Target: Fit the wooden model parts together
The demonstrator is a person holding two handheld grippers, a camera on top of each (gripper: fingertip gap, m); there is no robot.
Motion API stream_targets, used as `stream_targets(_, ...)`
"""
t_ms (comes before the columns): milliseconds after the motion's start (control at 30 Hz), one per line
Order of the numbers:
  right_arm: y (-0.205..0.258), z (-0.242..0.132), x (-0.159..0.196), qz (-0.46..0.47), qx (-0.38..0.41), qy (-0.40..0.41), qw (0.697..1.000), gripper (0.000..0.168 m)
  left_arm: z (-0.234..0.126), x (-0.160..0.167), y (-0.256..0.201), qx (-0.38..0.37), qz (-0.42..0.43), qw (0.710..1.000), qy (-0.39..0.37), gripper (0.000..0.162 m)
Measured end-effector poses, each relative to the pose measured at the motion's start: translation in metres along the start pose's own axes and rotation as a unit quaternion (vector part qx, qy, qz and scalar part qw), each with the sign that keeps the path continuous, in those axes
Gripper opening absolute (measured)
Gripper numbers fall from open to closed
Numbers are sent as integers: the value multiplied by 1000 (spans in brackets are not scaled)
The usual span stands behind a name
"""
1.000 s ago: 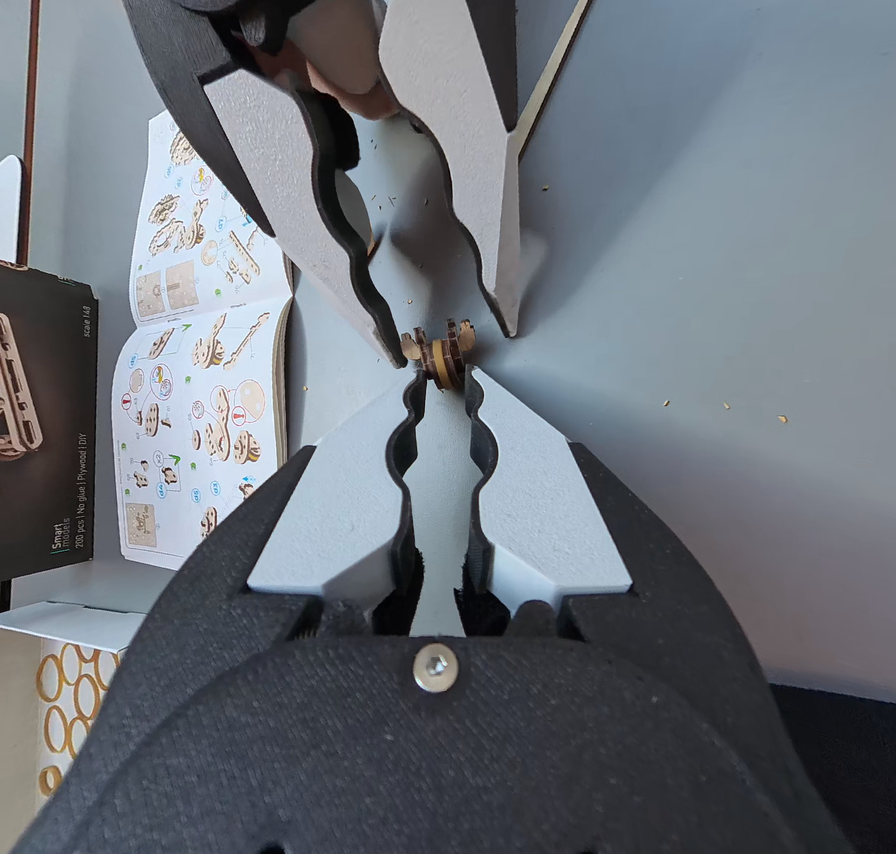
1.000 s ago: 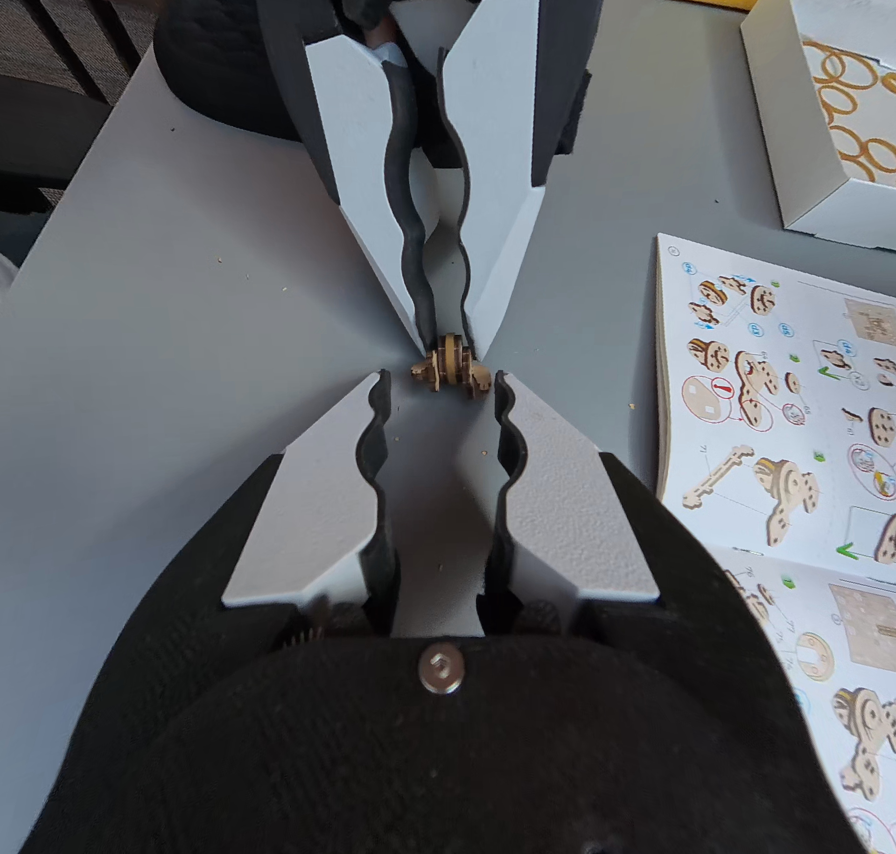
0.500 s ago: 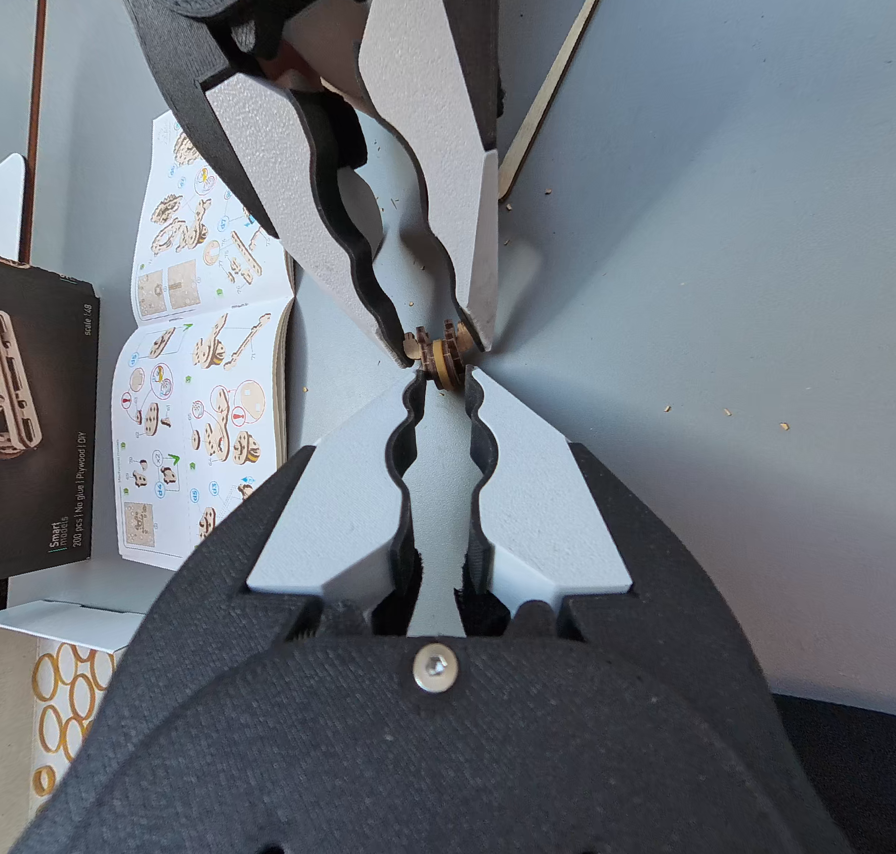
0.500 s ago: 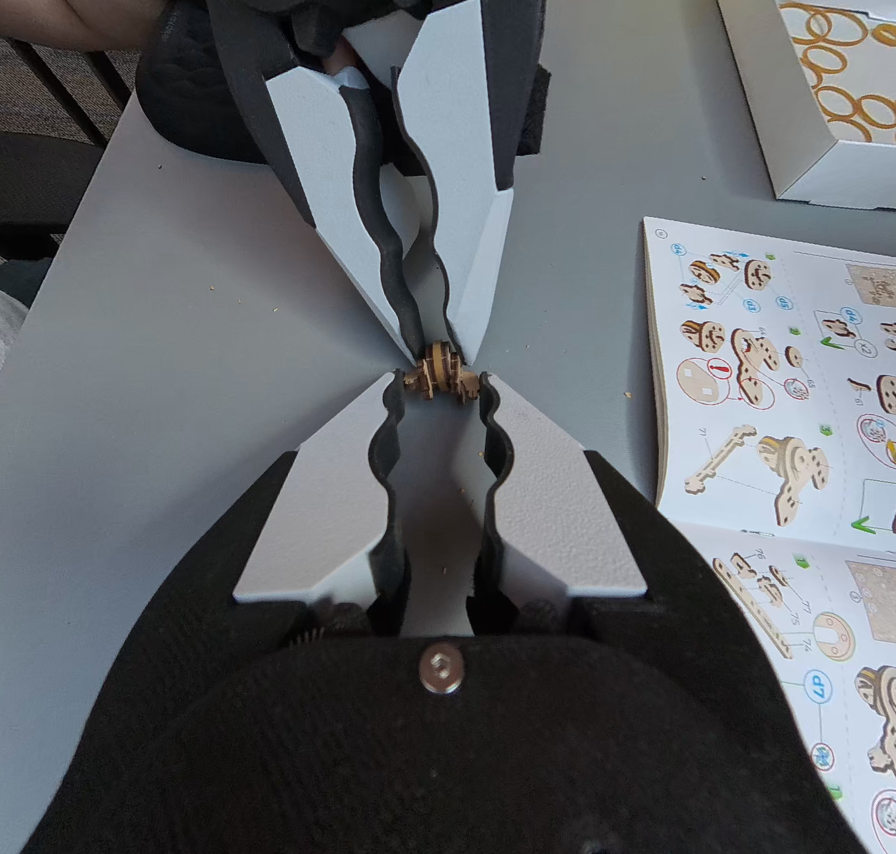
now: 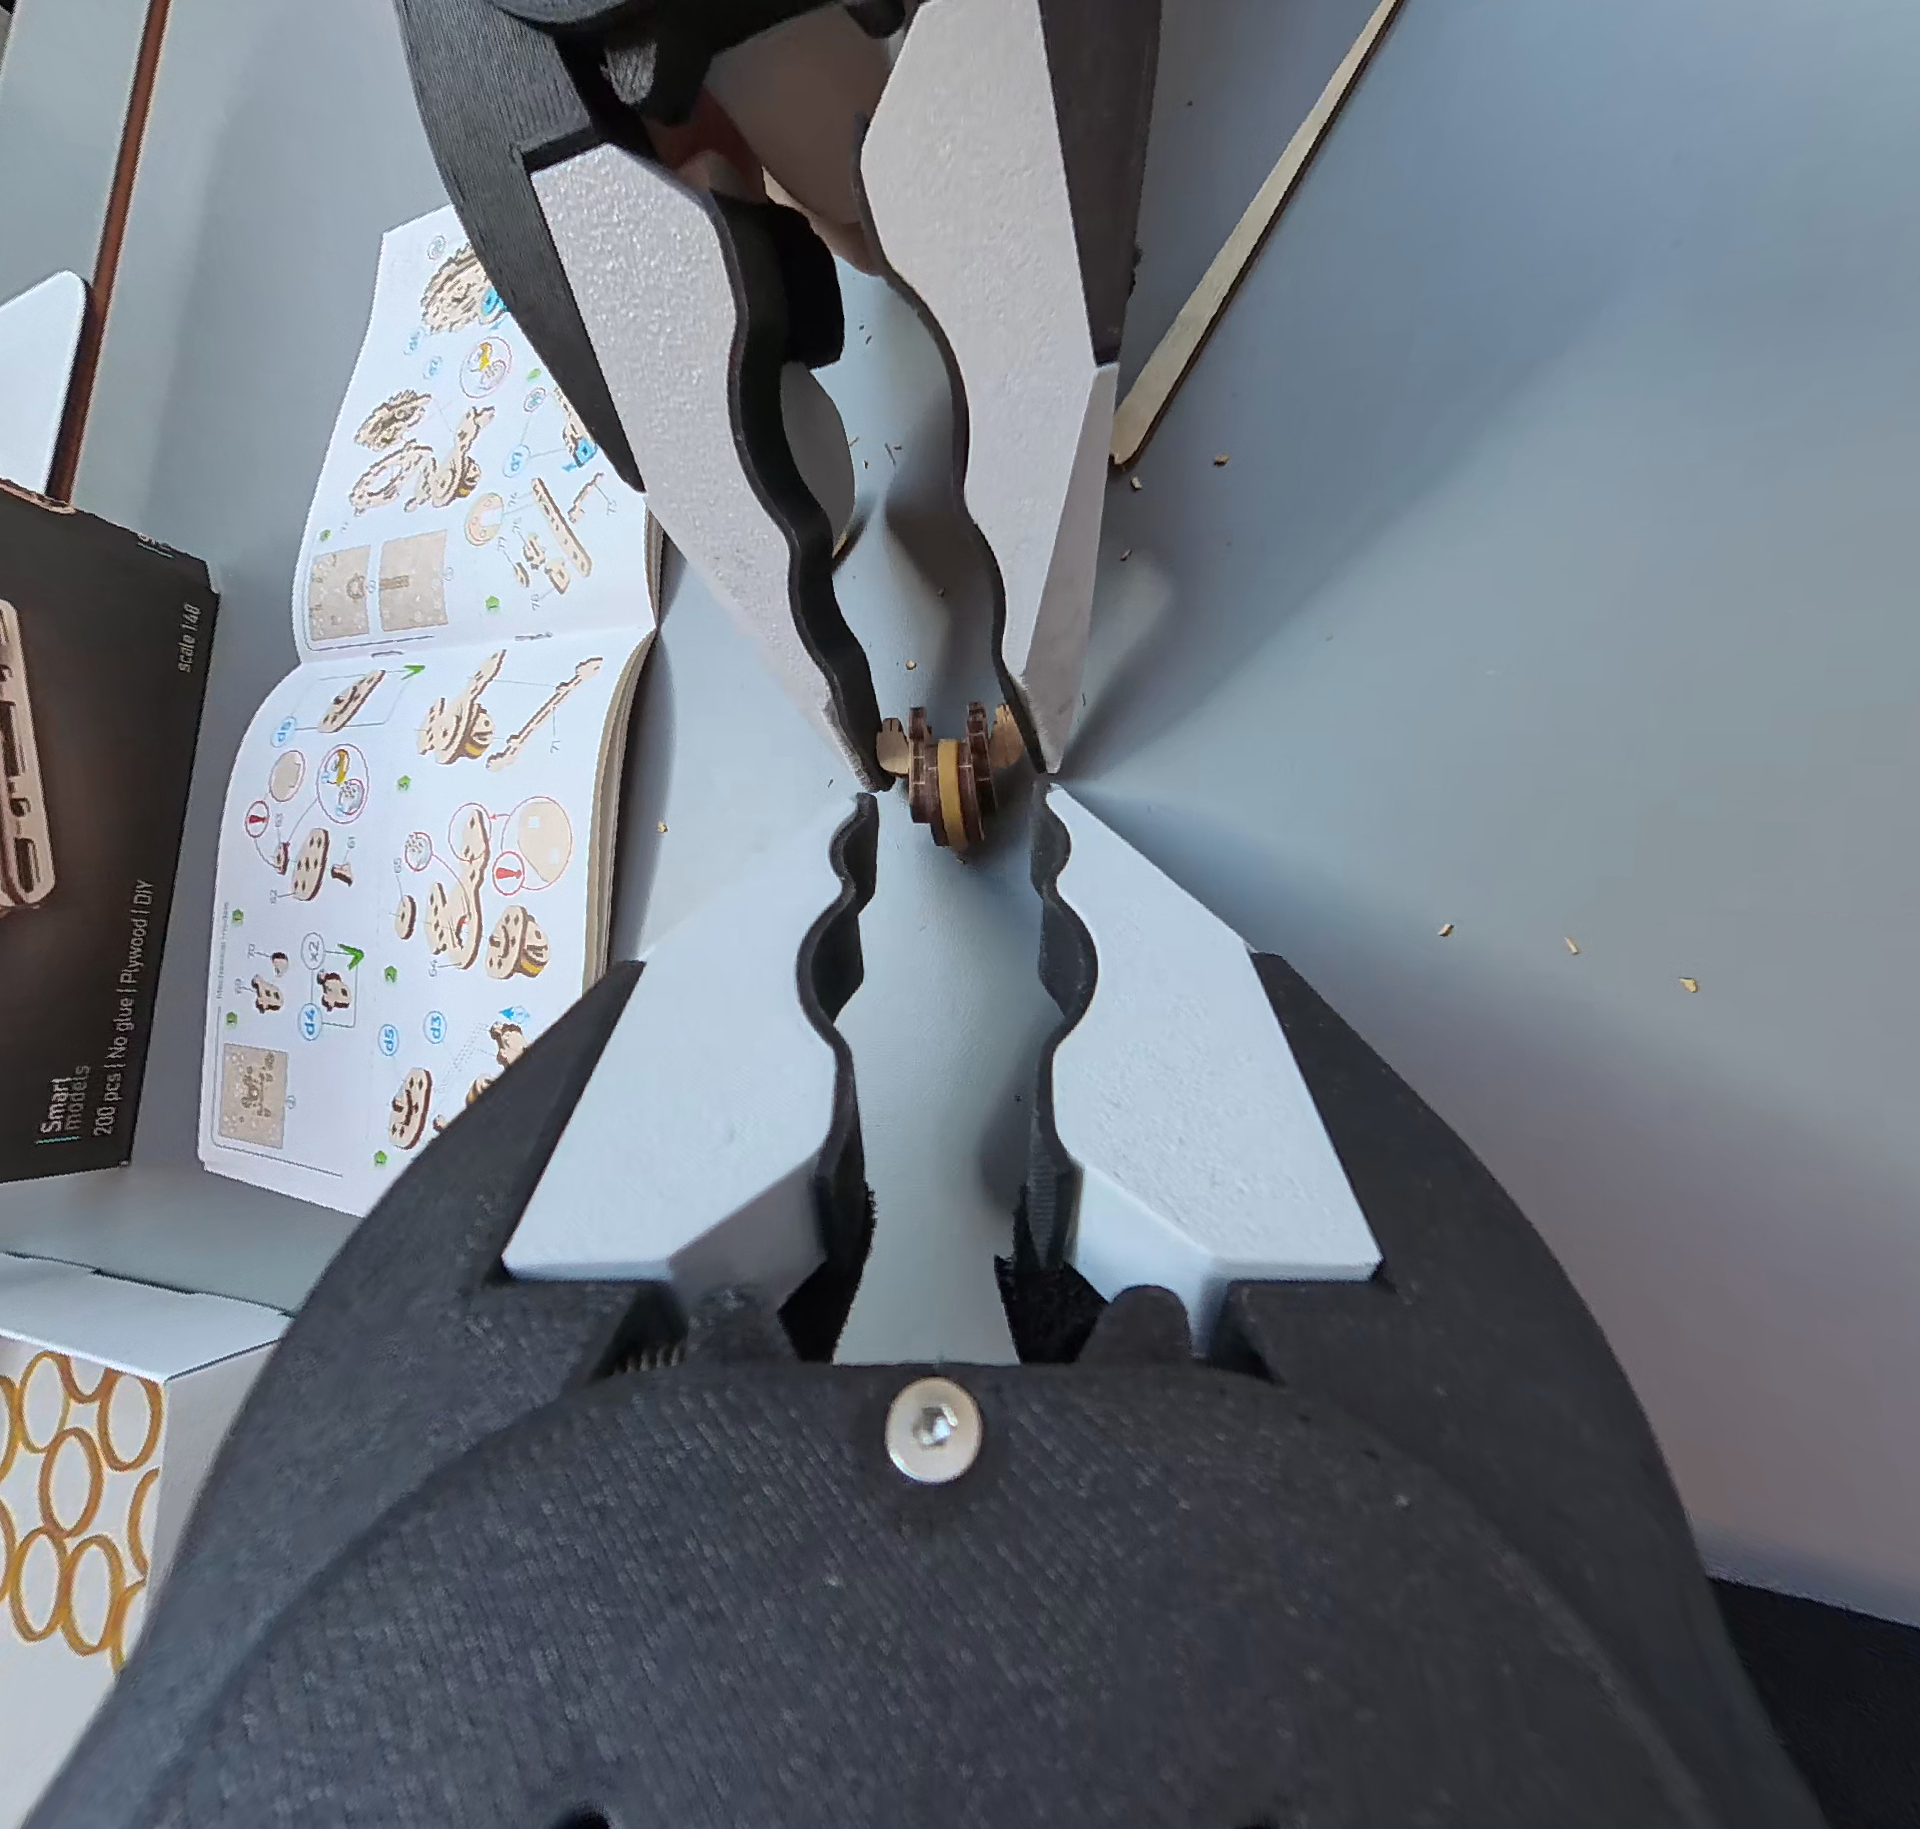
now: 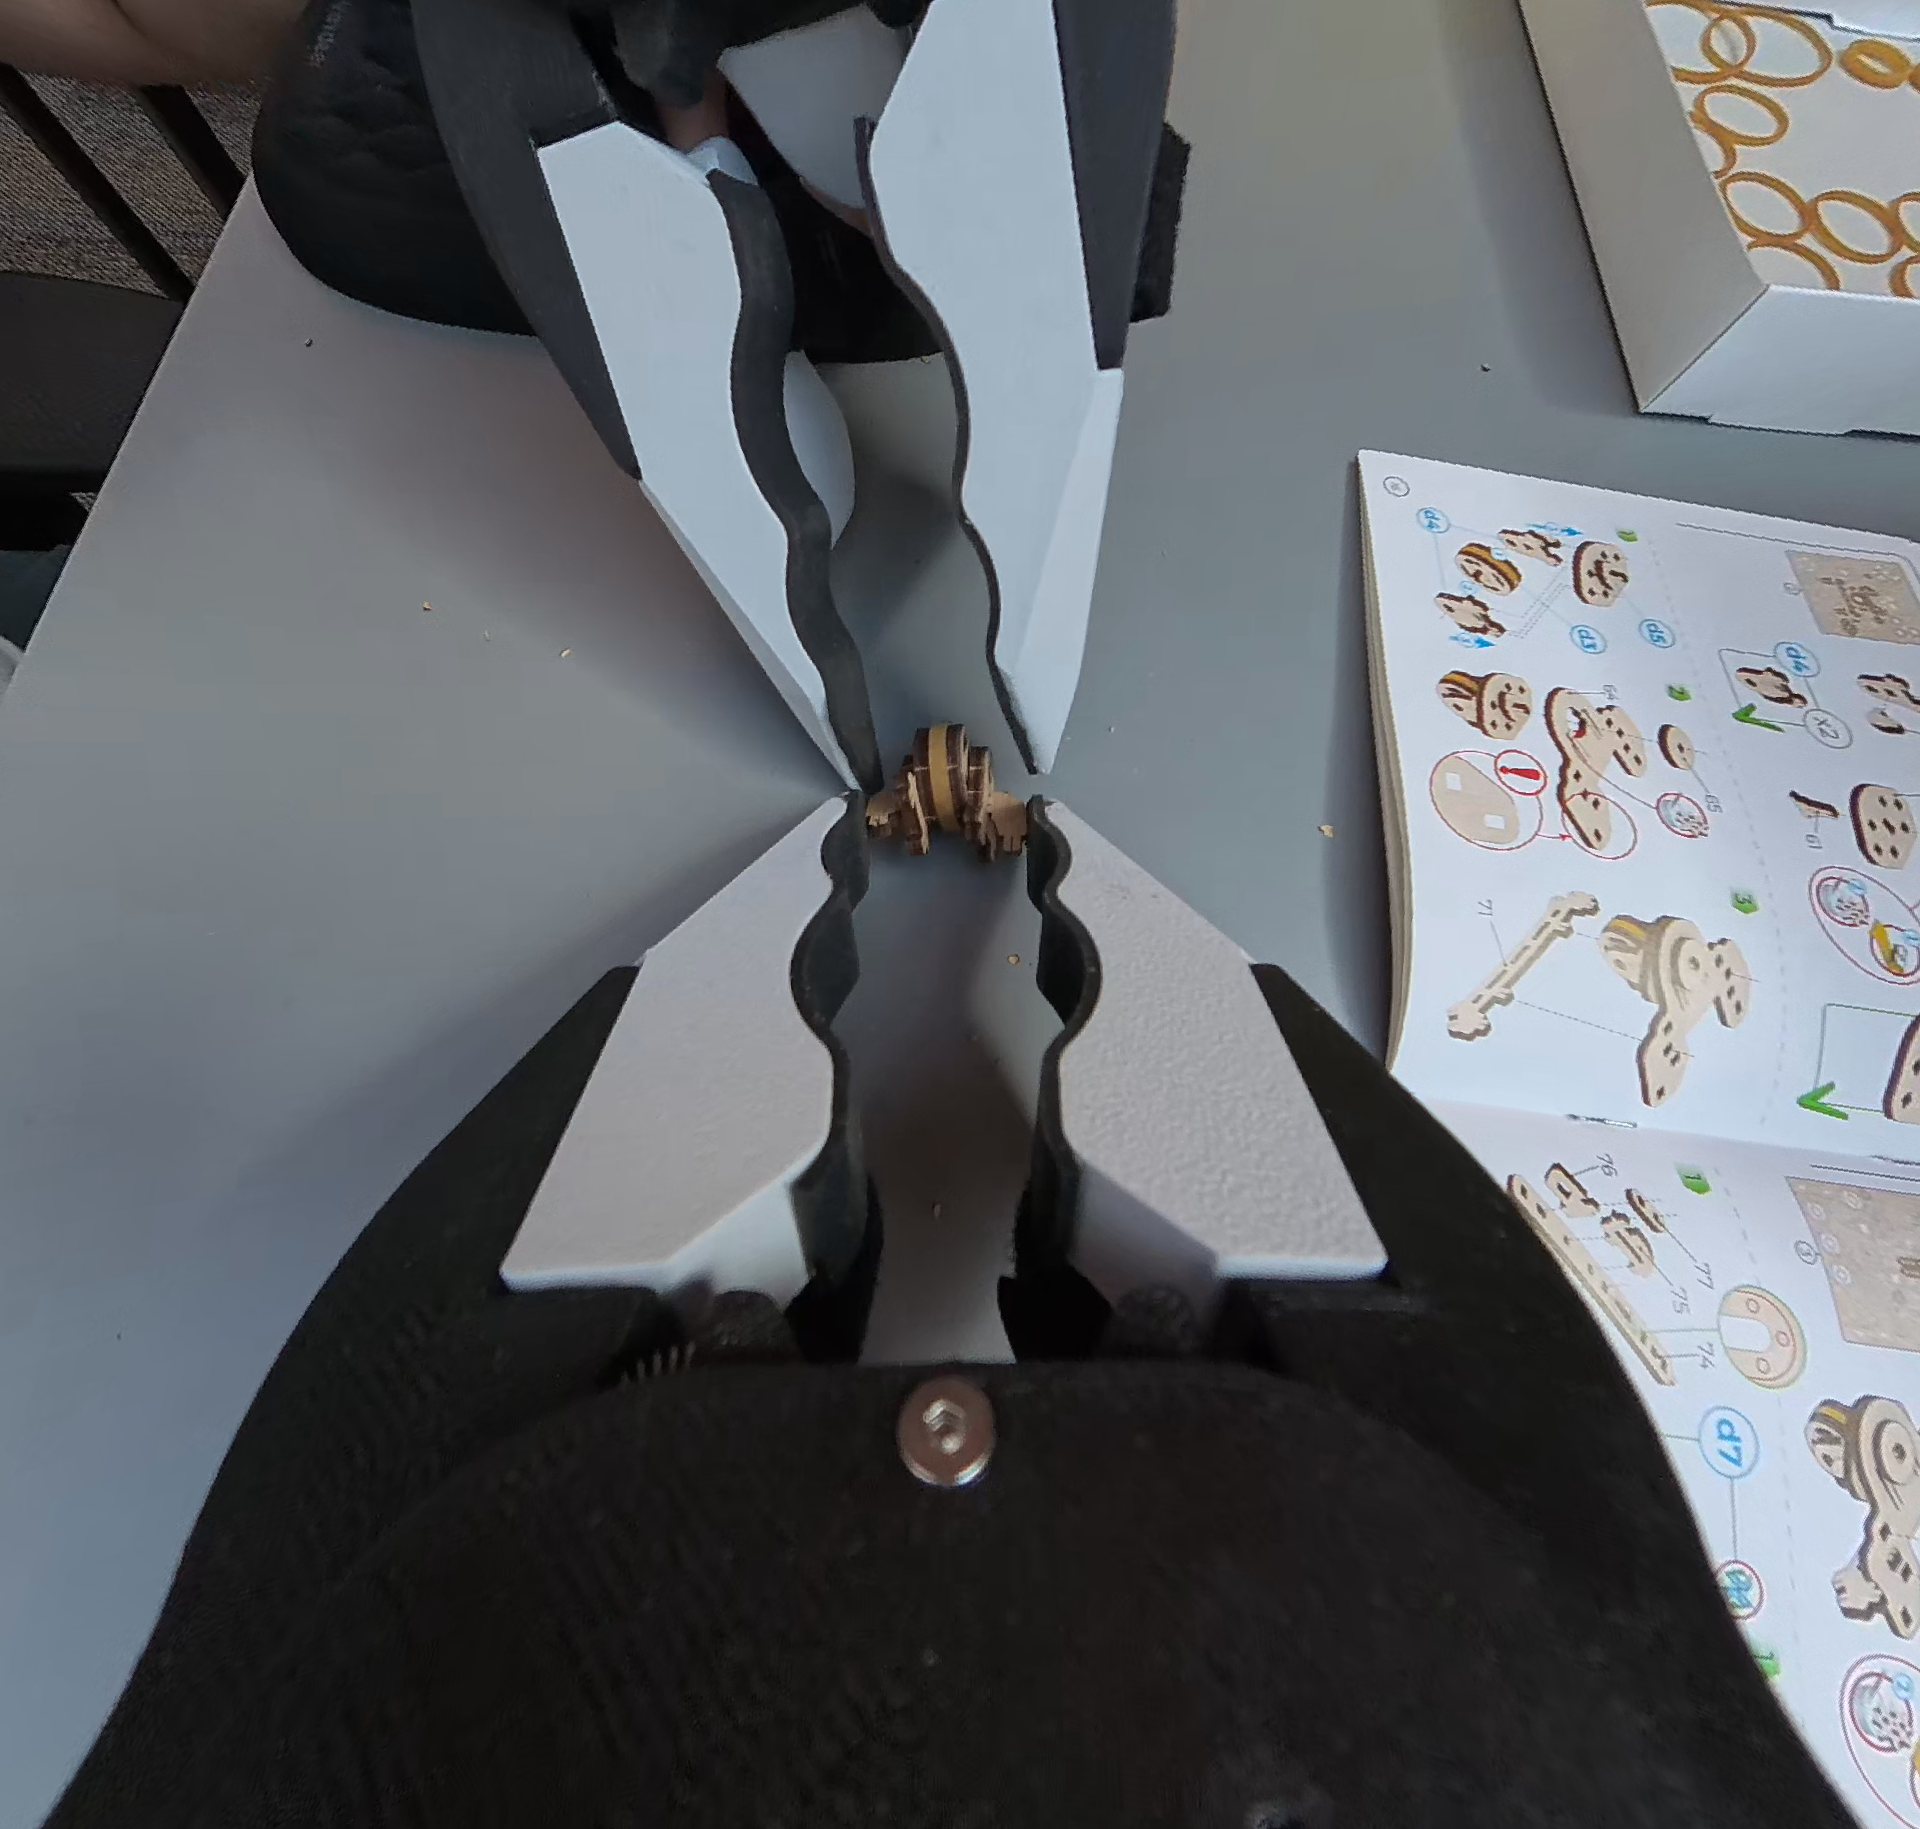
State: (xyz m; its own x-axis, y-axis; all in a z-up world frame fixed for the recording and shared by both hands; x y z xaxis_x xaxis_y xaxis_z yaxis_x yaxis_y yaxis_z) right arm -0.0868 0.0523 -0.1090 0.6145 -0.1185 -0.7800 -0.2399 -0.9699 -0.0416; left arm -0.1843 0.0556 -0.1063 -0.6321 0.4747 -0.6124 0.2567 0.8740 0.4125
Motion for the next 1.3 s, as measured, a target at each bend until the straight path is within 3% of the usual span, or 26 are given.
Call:
stream_targets(200, 0, 0, 1, -6, 2, 2, 1000, 30, 2, 2, 0, -9, 15, 1000, 3, 15)
stream_targets(700, -4, -6, -2, -17, 14, -13, 1000, 32, 2, 2, 4, -33, 11, 999, 0, 13)
stream_targets(867, -4, -37, -8, -59, 27, -58, 996, 36, -12, -3, 16, 28, -95, 993, -67, 13)
stream_targets(1067, 17, -66, -25, -143, 31, -123, 982, 36, -30, -14, 22, 150, -207, 950, -182, 14)
stream_targets(1167, 30, -67, -28, -183, 34, -126, 974, 37, -40, -24, 23, 180, -228, 924, -248, 13)
stream_targets(1300, 32, -69, -32, -195, 56, -143, 969, 37, -42, -31, 19, 172, -202, 930, -255, 14)
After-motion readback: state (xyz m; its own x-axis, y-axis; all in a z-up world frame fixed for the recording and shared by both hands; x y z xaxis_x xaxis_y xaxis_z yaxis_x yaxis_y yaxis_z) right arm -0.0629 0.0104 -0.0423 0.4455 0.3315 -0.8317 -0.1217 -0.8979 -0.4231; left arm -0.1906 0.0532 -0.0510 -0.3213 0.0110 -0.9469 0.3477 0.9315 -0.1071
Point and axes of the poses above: each gripper's, where its closed fingertips meet, z out along the fingers, x out of its underside, y = z × x across the jaws, the point moved 7 cm from there along -z, back along the fingers, and after that the axes turned 3 degrees about z, right-handed, at the moved point
